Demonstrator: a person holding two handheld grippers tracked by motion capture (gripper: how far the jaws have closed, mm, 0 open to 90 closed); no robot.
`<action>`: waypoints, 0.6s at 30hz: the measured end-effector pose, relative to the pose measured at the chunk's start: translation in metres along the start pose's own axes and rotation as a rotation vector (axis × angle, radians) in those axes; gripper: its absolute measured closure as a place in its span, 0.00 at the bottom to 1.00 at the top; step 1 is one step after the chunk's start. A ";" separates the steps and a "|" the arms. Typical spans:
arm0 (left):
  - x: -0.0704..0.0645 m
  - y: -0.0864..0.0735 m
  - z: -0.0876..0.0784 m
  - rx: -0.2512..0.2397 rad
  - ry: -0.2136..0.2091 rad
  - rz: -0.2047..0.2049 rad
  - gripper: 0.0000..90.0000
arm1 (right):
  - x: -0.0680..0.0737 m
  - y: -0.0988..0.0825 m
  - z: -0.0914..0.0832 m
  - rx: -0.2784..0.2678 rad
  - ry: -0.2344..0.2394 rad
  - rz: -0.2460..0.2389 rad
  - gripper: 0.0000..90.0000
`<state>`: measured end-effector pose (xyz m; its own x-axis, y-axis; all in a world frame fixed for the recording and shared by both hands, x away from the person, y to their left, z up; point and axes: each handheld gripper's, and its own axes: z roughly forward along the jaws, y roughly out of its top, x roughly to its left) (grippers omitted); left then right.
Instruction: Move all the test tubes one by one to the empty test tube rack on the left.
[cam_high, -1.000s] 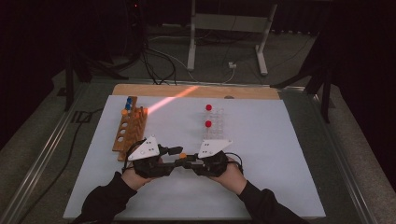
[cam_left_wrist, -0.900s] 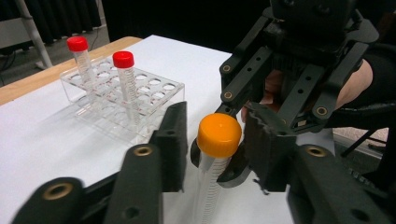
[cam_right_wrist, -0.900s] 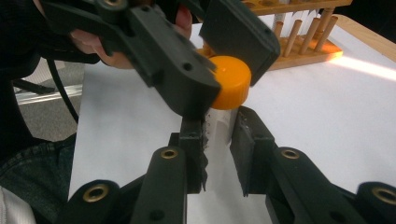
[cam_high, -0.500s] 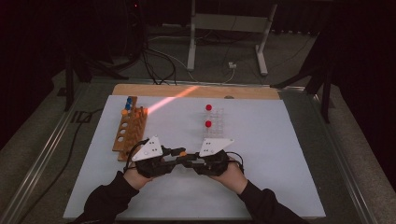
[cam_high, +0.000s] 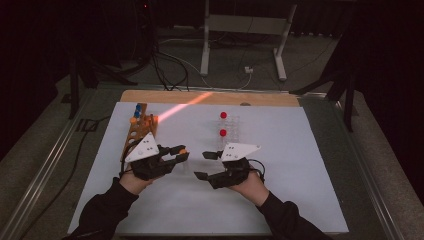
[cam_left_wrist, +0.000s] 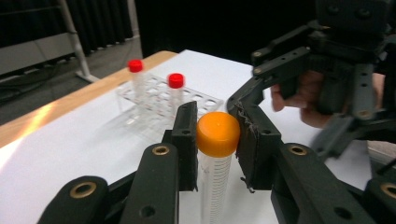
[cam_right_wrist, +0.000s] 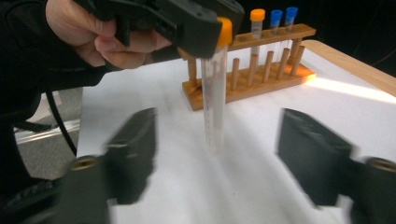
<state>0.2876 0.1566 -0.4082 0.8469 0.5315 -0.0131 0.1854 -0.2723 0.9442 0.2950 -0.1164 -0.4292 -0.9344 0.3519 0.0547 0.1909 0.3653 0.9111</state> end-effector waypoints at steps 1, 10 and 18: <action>0.003 0.000 -0.003 -0.002 0.007 -0.008 0.79 | 0.000 0.001 0.000 -0.003 -0.005 -0.001 0.26; 0.030 0.012 -0.029 -0.026 0.108 -0.026 0.80 | 0.001 0.004 0.000 -0.020 -0.010 -0.001 0.02; 0.055 0.022 -0.048 -0.035 0.198 -0.035 0.79 | -0.001 0.003 -0.002 -0.051 -0.017 0.014 0.00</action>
<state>0.3146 0.2182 -0.3722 0.7252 0.6884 0.0157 0.1927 -0.2247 0.9552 0.2963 -0.1175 -0.4257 -0.9265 0.3712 0.0614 0.1881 0.3158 0.9300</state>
